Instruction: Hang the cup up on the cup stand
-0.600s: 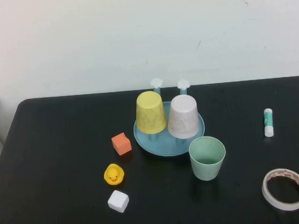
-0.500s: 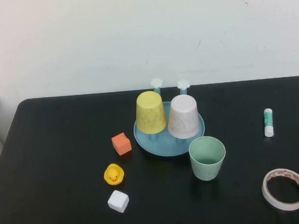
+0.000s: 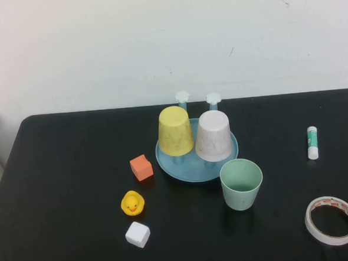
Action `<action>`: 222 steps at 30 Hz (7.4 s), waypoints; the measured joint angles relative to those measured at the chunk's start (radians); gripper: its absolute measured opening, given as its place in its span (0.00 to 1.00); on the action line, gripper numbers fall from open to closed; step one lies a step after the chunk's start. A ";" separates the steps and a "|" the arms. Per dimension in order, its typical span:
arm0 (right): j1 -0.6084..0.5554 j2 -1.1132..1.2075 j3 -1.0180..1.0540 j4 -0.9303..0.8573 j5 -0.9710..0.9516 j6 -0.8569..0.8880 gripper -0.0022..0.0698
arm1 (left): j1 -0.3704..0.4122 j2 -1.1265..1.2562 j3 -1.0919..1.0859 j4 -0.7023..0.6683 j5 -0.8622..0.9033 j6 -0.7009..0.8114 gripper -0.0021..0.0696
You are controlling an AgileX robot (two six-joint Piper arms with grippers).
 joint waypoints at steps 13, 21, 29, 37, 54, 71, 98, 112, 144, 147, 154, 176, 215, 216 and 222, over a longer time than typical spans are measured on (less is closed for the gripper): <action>0.000 0.000 0.000 0.000 0.000 0.000 0.03 | 0.000 0.000 0.000 0.000 0.000 0.000 0.03; 0.000 0.000 0.000 0.000 0.000 0.000 0.03 | 0.000 0.000 0.000 0.000 0.000 0.000 0.03; 0.000 0.000 0.000 0.000 0.000 0.000 0.03 | 0.000 0.000 0.000 0.000 0.000 0.000 0.03; 0.000 0.000 0.000 0.000 0.000 0.000 0.03 | 0.000 0.000 0.000 0.000 0.000 0.000 0.03; 0.000 0.000 0.000 0.000 0.000 0.000 0.03 | 0.000 0.000 0.000 0.000 0.000 0.000 0.03; 0.000 0.000 0.000 -0.036 0.002 -0.008 0.03 | 0.000 0.000 0.000 0.000 -0.025 0.000 0.03; 0.000 0.000 -0.076 -0.062 -0.655 0.063 0.03 | 0.000 0.000 -0.123 0.065 -0.532 0.000 0.03; 0.000 0.423 -0.530 0.198 0.166 -0.253 0.03 | 0.000 0.265 -0.449 0.023 0.184 0.000 0.03; 0.385 1.856 -1.034 1.377 -0.099 -1.517 0.57 | 0.000 0.326 -0.405 -0.060 0.126 0.000 0.03; 0.385 1.938 -1.082 1.379 -0.090 -1.517 0.58 | 0.000 0.326 -0.405 -0.120 0.125 0.002 0.03; 0.386 2.059 -1.136 1.380 -0.112 -1.519 0.57 | 0.000 0.326 -0.405 -0.293 0.082 0.002 0.03; 0.440 1.704 -1.138 1.373 0.117 -1.436 0.07 | 0.000 0.326 -0.405 -1.465 -0.045 -0.002 0.99; 0.977 1.714 -1.448 1.826 0.122 -1.766 0.06 | 0.000 0.326 -0.402 -1.663 -0.100 -0.002 0.99; 0.977 1.720 -1.449 1.826 0.131 -1.766 0.06 | 0.000 0.326 -0.402 -1.663 -0.105 -0.002 0.99; 0.977 1.743 -1.449 1.826 0.194 -1.764 0.06 | 0.000 0.326 -0.402 -1.663 -0.119 -0.002 0.99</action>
